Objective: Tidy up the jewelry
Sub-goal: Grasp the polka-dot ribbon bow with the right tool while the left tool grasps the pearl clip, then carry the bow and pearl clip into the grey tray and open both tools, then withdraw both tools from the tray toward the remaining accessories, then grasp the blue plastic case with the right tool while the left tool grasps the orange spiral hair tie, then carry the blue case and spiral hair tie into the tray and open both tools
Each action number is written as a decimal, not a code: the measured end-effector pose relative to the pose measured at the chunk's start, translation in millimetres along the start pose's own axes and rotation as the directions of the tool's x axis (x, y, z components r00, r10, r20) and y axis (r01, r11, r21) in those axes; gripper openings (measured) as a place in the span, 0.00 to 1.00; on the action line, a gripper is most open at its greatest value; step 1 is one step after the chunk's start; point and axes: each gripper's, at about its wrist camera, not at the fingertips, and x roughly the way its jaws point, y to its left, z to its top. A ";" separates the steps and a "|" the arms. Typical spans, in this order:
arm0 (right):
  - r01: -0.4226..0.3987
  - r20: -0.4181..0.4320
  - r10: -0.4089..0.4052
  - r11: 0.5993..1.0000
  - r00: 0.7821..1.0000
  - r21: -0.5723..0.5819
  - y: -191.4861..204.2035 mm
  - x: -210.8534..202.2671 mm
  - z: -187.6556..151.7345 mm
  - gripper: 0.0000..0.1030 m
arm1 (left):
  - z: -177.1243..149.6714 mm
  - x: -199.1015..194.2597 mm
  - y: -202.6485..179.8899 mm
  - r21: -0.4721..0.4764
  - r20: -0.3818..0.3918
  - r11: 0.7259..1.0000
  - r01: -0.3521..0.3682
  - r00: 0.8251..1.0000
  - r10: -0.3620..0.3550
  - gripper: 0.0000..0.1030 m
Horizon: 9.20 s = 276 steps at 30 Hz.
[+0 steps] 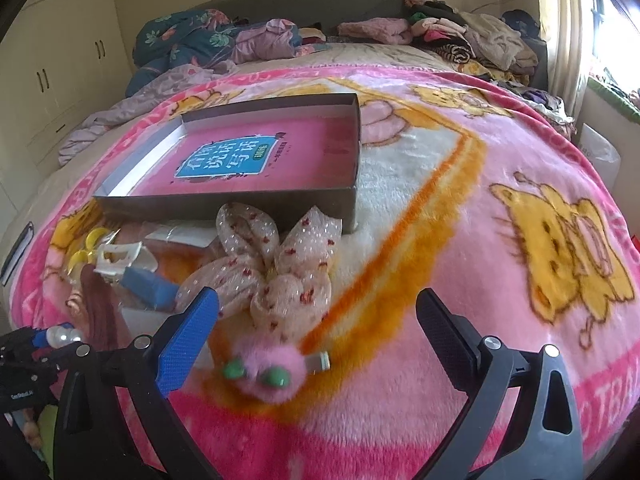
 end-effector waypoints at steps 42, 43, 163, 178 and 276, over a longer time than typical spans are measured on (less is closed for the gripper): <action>-0.089 0.114 0.081 0.994 0.990 0.063 -48.2 -14.5 67.8 0.18 | 137.8 4.0 -7.3 0.016 0.152 0.995 0.101 0.983 -0.102 0.38; -0.090 0.118 0.083 0.994 0.990 0.059 -46.5 -12.5 71.6 0.18 | 141.5 6.8 -6.7 0.015 0.152 0.995 0.098 0.983 -0.099 0.38; -0.193 -0.059 0.184 0.955 0.981 -0.226 72.4 -20.2 0.7 0.82 | 35.7 8.0 17.5 0.049 0.029 0.993 -0.112 0.993 0.110 0.89; -0.188 -0.126 0.151 0.906 0.981 -0.378 112.1 25.9 8.9 0.79 | 32.1 2.3 36.7 0.013 0.039 0.995 -0.098 0.995 0.097 0.77; -0.090 -0.004 0.090 0.992 0.996 -0.092 -9.0 100.2 137.1 0.43 | 182.5 86.6 -55.4 0.192 0.032 0.978 0.075 0.996 -0.083 0.20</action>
